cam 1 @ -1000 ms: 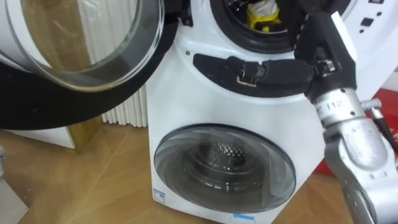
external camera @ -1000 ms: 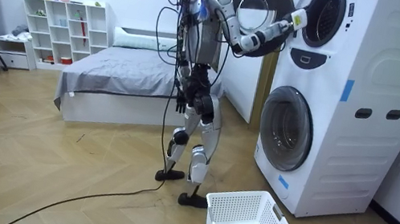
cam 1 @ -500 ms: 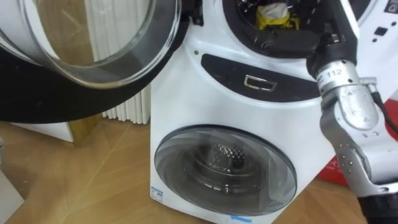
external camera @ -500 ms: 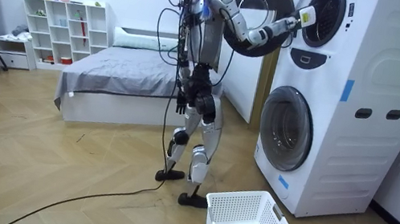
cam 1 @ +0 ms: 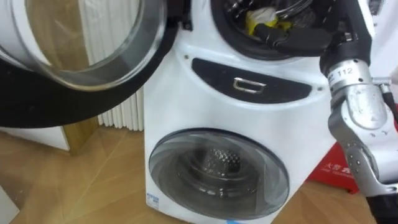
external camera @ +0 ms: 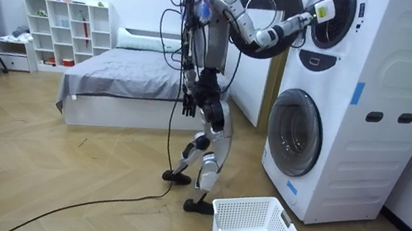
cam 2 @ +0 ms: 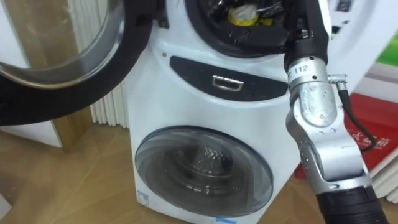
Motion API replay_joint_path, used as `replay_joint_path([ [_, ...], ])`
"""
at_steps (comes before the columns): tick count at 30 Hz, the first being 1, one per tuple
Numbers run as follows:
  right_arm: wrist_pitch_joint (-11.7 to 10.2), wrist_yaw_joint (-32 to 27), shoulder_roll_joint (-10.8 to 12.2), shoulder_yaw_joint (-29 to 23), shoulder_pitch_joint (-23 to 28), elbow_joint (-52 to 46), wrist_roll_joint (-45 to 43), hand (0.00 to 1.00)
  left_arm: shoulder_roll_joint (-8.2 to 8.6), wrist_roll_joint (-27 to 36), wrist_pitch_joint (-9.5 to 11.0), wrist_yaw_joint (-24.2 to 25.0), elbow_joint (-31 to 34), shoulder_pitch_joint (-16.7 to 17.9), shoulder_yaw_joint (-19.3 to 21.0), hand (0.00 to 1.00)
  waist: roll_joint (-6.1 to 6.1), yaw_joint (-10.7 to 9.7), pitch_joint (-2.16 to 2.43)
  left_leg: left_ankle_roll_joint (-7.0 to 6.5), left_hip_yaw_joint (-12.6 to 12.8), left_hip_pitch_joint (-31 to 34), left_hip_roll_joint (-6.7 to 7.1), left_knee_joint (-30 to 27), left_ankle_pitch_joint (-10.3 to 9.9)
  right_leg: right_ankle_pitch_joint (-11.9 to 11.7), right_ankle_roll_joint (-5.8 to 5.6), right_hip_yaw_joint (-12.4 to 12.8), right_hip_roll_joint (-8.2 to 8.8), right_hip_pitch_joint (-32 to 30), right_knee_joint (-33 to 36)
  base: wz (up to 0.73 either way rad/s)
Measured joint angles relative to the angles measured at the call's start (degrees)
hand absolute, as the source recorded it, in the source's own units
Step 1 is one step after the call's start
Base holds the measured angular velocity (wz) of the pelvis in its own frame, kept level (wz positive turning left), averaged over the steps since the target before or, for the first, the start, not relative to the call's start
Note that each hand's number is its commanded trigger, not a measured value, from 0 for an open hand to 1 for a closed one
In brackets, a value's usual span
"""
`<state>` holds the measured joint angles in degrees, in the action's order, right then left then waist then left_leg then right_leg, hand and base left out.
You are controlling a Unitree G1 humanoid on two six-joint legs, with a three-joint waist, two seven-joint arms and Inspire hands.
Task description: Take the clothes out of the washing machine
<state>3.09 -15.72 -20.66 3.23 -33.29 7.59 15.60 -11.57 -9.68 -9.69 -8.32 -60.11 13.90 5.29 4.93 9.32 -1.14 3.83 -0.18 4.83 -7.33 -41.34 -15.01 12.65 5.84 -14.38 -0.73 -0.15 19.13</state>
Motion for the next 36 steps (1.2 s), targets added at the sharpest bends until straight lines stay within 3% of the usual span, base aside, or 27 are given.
replay_joint_path([
  [2,0.40,-0.73,-0.07,-0.76,0.38,0.88,-0.04,0.00,0.45,-0.04,-0.26,0.21,0.70,0.47,0.00,0.00,0.10,-0.56,0.01,0.05,0.06,5.10,1.04,1.40,0.00,1.49,-0.29,0.18,0.10,-0.21,1.13,0.07],
  [4,0.48,-0.69,-0.07,-0.86,0.66,0.88,0.48,0.00,0.46,-0.07,-0.38,0.22,0.96,1.08,0.17,0.00,0.65,-0.21,0.10,-0.04,1.74,8.38,2.23,8.68,0.89,1.54,-0.24,0.29,0.28,0.08,0.34,-0.21],
  [5,0.51,-0.53,-0.10,-0.86,0.70,0.88,0.50,0.00,0.47,-0.07,-0.38,0.19,0.97,1.54,0.18,0.00,0.70,0.23,0.46,-0.43,1.67,9.48,3.03,15.72,2.83,1.78,-0.10,0.27,0.30,0.56,0.09,-0.31],
  [6,0.52,-0.56,-0.14,-0.82,0.72,0.97,0.62,0.00,0.46,0.00,-0.37,0.21,1.08,2.05,0.19,0.00,0.76,0.57,0.68,-0.70,1.75,9.70,3.30,20.62,6.61,2.11,-0.22,0.33,0.24,1.42,-0.36,-0.34],
  [7,0.52,-0.48,-0.14,-0.76,0.73,1.15,0.89,0.00,0.41,0.05,-0.37,0.21,1.10,2.39,0.19,0.00,0.85,0.54,0.91,-0.74,1.75,9.43,3.28,22.42,8.54,2.38,-0.39,0.53,0.25,1.90,-0.56,-0.26],
  [8,0.12,-1.12,0.02,-0.19,2.16,-0.19,0.94,0.00,0.35,0.05,-0.37,0.23,1.43,3.38,0.28,0.00,1.13,0.25,1.37,-0.85,1.83,8.50,3.37,24.89,12.22,2.88,-0.79,0.78,0.26,2.65,-0.70,-0.05],
  [9,-0.88,-1.00,-0.05,-0.58,3.70,-1.13,0.84,0.00,0.35,0.15,-0.37,0.65,1.52,3.65,0.30,0.00,1.66,-1.46,1.68,-1.46,1.35,7.77,4.18,26.12,14.71,3.26,-1.23,0.97,0.49,3.24,-0.54,0.05],
  [11,-1.29,-1.25,-0.17,-1.58,4.13,-2.71,0.93,0.00,0.43,0.23,-0.35,1.79,1.96,3.29,0.26,0.00,1.86,-2.55,1.74,-2.50,1.47,7.19,5.15,26.06,15.50,3.74,-1.54,2.16,0.92,3.27,-0.41,-0.22],
  [13,-1.88,-1.24,-0.23,-2.36,4.85,-3.69,0.53,0.00,0.27,0.24,-0.23,1.83,2.78,2.87,0.27,0.00,2.09,-2.84,1.73,-3.21,3.16,6.03,5.80,26.24,14.70,4.35,-2.22,3.07,2.08,3.77,-0.55,-0.36],
  [16,-3.10,-2.00,-0.34,-3.82,6.11,-5.54,0.91,0.00,0.04,0.27,0.51,1.82,2.77,0.56,0.18,0.00,2.04,-3.34,1.62,-4.54,4.28,3.67,7.90,26.61,13.06,5.70,-3.76,3.46,4.68,5.56,-0.45,-0.02],
  [18,-3.96,-2.53,-0.27,-4.53,8.71,-9.05,1.34,0.00,0.03,0.96,1.06,1.79,2.87,-1.32,0.12,0.00,2.35,-3.88,1.75,-5.70,4.72,3.17,10.04,26.04,11.45,6.89,-5.19,3.46,6.65,6.67,-0.23,0.04],
  [19,-4.52,-2.58,-0.09,-4.49,8.93,-9.26,1.34,0.00,0.03,1.73,1.14,1.79,2.71,-1.47,0.03,0.00,2.36,-4.13,1.73,-6.01,4.79,2.71,10.44,25.98,10.96,7.19,-5.62,3.56,7.18,7.05,-0.05,0.00],
  [21,-4.76,-2.67,-0.05,-4.59,9.49,-10.55,0.92,0.00,-0.03,3.44,1.13,1.80,2.55,-1.86,-0.87,0.00,2.51,-5.03,1.52,-7.32,5.55,1.47,12.70,25.21,9.02,8.48,-7.41,3.23,9.67,7.58,2.77,-0.06],
  [22,-4.81,-2.89,-0.06,-4.73,9.58,-10.71,0.70,0.00,-0.02,3.43,1.15,1.77,2.56,-1.92,-0.94,0.00,2.39,-5.02,1.56,-7.95,5.76,1.40,13.10,24.91,8.39,8.73,-7.86,3.02,10.07,7.23,4.14,-0.08],
  [24,-4.48,-3.20,-0.11,-6.38,9.62,-10.70,0.03,0.00,-0.16,3.43,1.49,1.44,2.71,-2.27,-0.99,0.00,1.74,-5.18,0.78,-9.30,6.21,1.02,13.79,23.31,6.81,8.02,-8.93,1.67,12.41,3.59,14.79,-0.04],
  [25,-4.26,-3.36,-0.10,-6.55,9.67,-10.46,-0.14,0.00,-0.29,3.42,1.47,1.26,2.69,-2.44,-1.04,0.00,2.08,-5.42,0.57,-9.57,6.09,0.71,13.95,23.31,6.66,7.38,-9.18,1.98,12.94,2.67,17.14,0.06],
  [26,-4.09,-3.69,-0.06,-7.31,9.73,-9.63,-0.16,0.00,-0.49,3.28,1.41,1.06,2.69,-2.22,-1.03,0.00,1.49,-5.60,0.44,-10.04,5.85,0.05,14.06,23.22,6.37,5.94,-9.67,3.10,13.25,1.11,19.81,0.05],
  [28,-3.81,-3.68,-0.07,-8.47,9.85,-8.18,-0.22,0.00,-0.60,3.25,1.43,1.04,2.45,-1.86,-1.11,0.00,0.46,-5.63,0.55,-10.79,5.07,-0.66,13.88,22.94,5.86,4.35,-9.93,4.08,12.59,0.61,20.71,-0.14],
  [29,-3.76,-3.65,-0.07,-8.73,9.61,-7.64,-0.55,0.00,-0.77,3.20,1.24,1.05,2.48,-1.27,-1.08,0.00,0.20,-5.37,0.39,-11.14,2.74,-0.34,14.20,22.90,5.85,4.99,-9.63,5.41,10.81,-0.64,19.28,-0.47],
  [30,-3.73,-3.49,-0.07,-8.67,9.34,-7.10,-0.63,0.00,-0.88,3.01,0.83,1.11,2.51,-0.54,-1.04,0.00,-0.19,-5.14,0.11,-11.40,0.38,-0.10,14.11,23.04,6.09,5.69,-8.63,6.09,8.37,-1.77,16.44,-0.54],
  [32,-2.75,-2.97,-0.13,-8.39,9.01,-6.82,-1.75,0.00,-0.94,2.58,0.28,1.17,2.45,0.29,-0.93,0.00,-0.26,-5.20,0.21,-11.41,-2.31,0.15,14.08,22.86,6.34,5.61,-8.10,6.19,4.97,-2.32,10.33,-0.37],
  [33,-2.49,-2.96,-0.20,-8.29,8.98,-6.56,-1.74,0.00,-0.95,2.64,0.14,1.20,2.31,1.02,-0.98,0.00,-0.26,-5.37,0.21,-11.35,-3.87,0.16,14.17,22.67,6.39,4.69,-7.04,6.52,3.04,-1.99,5.85,-0.11],
  [34,-2.48,-3.05,-0.19,-8.22,8.98,-6.54,-1.59,0.00,-0.97,2.65,0.14,1.19,2.24,1.20,-1.02,0.00,-0.26,-5.64,0.21,-11.26,-4.87,0.17,14.36,22.60,6.45,4.01,-6.66,6.45,2.36,-1.77,4.00,0.11],
  [36,-2.63,-3.60,-0.19,-8.19,9.00,-6.96,-1.42,0.00,-0.95,2.62,0.11,1.21,2.49,1.60,-1.12,0.00,-0.20,-6.17,0.38,-10.76,-8.94,0.32,16.00,22.53,6.96,1.17,-5.23,6.30,1.50,-0.98,-0.60,0.22],
])
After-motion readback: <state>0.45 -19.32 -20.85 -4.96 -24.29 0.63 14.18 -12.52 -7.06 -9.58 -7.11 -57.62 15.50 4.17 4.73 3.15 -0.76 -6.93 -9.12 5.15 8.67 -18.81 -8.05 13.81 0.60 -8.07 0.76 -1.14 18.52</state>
